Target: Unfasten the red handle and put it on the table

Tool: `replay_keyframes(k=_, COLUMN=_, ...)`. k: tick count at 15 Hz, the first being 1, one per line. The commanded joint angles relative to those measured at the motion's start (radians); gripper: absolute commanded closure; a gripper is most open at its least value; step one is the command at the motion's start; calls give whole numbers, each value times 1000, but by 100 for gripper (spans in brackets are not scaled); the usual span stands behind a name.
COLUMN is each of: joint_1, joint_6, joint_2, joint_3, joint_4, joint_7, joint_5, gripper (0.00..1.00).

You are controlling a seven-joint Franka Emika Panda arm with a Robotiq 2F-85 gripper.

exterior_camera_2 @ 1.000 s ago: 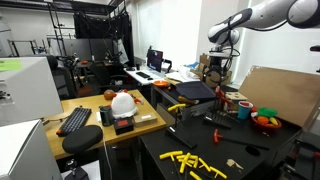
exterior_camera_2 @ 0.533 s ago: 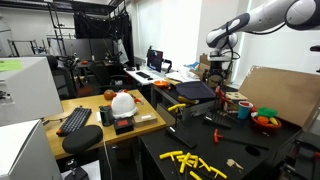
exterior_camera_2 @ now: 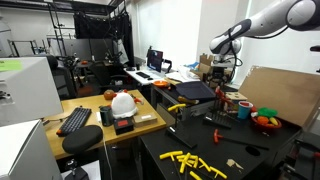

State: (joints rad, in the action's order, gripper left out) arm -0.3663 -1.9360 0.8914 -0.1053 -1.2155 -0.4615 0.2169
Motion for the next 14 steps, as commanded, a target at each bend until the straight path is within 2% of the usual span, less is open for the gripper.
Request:
replay_keyframes(k=1, joint_1=-19, joint_6=-106, joint_2=-52, joint_3=10, joint_4=-103, joint_7=49, joint_5=25, gripper=0)
replay_keyframes(k=7, joint_1=-5, joint_6=-184, joint_2=-121, joint_3=28, joint_4=-207, joint_7=70, joint_5=20, gripper=0)
replay_keyframes(k=8, joint_1=3, joint_6=-186, joint_2=-141, joint_3=29, joint_4=-228, joint_7=57, joint_5=15, gripper=0)
replay_keyframes(k=9, joint_1=32, joint_6=-174, joint_2=-155, joint_3=-3, joint_4=-239, joint_7=67, joint_5=40, gripper=0)
replay_keyframes(k=14, joint_1=68, joint_6=-145, joint_2=-208, joint_3=-18, joint_4=-288, joint_7=66, joint_5=49, gripper=0)
